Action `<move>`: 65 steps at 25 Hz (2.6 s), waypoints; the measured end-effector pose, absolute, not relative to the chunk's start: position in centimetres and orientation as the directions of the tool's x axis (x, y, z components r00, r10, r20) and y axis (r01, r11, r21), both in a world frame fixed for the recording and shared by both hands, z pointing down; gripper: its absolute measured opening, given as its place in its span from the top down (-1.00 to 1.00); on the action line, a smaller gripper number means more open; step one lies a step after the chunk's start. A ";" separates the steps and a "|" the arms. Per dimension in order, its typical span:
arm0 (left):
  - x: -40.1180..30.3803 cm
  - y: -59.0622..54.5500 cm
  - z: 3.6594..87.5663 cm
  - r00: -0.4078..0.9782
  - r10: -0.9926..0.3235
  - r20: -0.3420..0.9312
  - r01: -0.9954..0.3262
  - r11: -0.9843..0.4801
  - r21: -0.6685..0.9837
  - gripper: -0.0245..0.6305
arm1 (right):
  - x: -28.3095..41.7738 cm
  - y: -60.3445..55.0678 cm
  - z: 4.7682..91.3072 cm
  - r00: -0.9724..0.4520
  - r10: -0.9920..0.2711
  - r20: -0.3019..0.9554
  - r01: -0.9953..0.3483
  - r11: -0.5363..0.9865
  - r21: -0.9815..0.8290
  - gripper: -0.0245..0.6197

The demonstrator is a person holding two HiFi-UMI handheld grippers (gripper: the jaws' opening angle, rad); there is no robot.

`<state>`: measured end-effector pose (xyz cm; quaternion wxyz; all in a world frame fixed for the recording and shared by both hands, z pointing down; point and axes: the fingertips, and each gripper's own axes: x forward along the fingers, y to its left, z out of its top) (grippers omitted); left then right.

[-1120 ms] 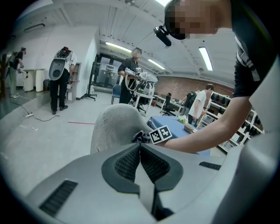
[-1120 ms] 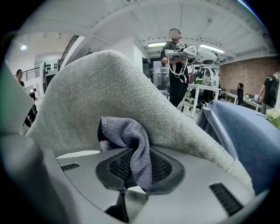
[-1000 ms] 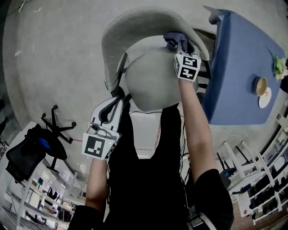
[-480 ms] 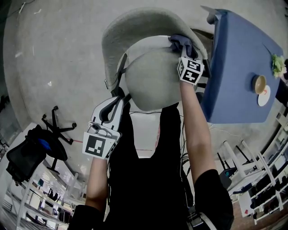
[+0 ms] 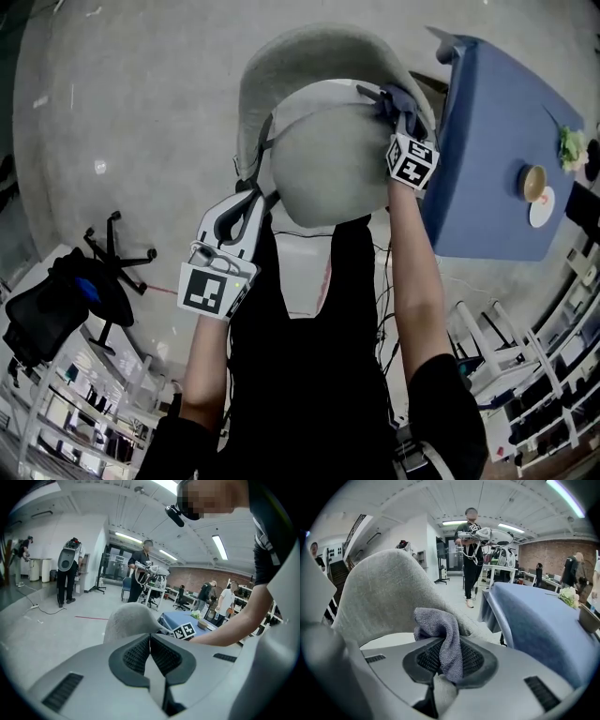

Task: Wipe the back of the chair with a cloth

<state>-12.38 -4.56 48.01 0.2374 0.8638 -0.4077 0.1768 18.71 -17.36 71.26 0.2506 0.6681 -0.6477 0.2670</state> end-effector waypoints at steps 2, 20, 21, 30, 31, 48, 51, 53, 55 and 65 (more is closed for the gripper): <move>-12.9 -4.6 47.4 0.600 -0.631 0.492 -0.793 -0.552 0.259 0.85 | 18.7 -16.6 70.5 0.019 -0.728 0.685 -1.000 -0.027 -0.002 0.65; -18.2 -3.0 38.6 0.560 -0.696 0.450 -0.820 -0.543 0.181 0.85 | 15.2 -11.8 57.4 -0.103 -0.793 0.600 -0.994 0.109 -0.026 0.65; -18.2 -2.8 37.8 0.562 -0.696 0.446 -0.817 -0.550 0.172 0.85 | 14.9 -11.5 56.7 -0.111 -0.798 0.592 -0.993 0.113 -0.034 0.65; -18.7 -1.9 32.0 0.558 -0.722 0.409 -0.819 -0.557 0.134 0.85 | 13.6 -7.5 50.2 -0.155 -0.820 0.551 -0.988 0.121 -0.099 0.66; -18.7 -1.8 31.5 0.558 -0.724 0.406 -0.819 -0.559 0.129 0.85 | 13.4 -7.1 49.6 -0.156 -0.822 0.547 -0.987 0.118 -0.104 0.66; -18.2 0.6 26.7 0.585 -0.716 0.381 -0.792 -0.606 0.079 0.85 | 8.0 -1.1 39.4 -0.313 -0.846 0.431 -0.946 0.238 -0.219 0.66; -18.0 1.1 26.2 0.594 -0.712 0.375 -0.785 -0.615 0.075 0.85 | 6.7 0.1 37.7 -0.371 -0.836 0.404 -0.923 0.282 -0.263 0.66; -17.9 1.4 25.8 0.599 -0.711 0.369 -0.781 -0.621 0.071 0.85 | 5.8 0.7 36.7 -0.406 -0.829 0.384 -0.906 0.312 -0.286 0.66; -17.6 1.6 25.5 0.606 -0.708 0.364 -0.775 -0.629 0.067 0.85 | 5.2 1.1 35.7 -0.432 -0.826 0.363 -0.894 0.338 -0.294 0.66; -16.8 1.9 25.5 0.635 -0.678 0.370 -0.746 -0.662 0.069 0.85 | 3.9 1.6 32.8 -0.475 -0.827 0.302 -0.873 0.400 -0.278 0.66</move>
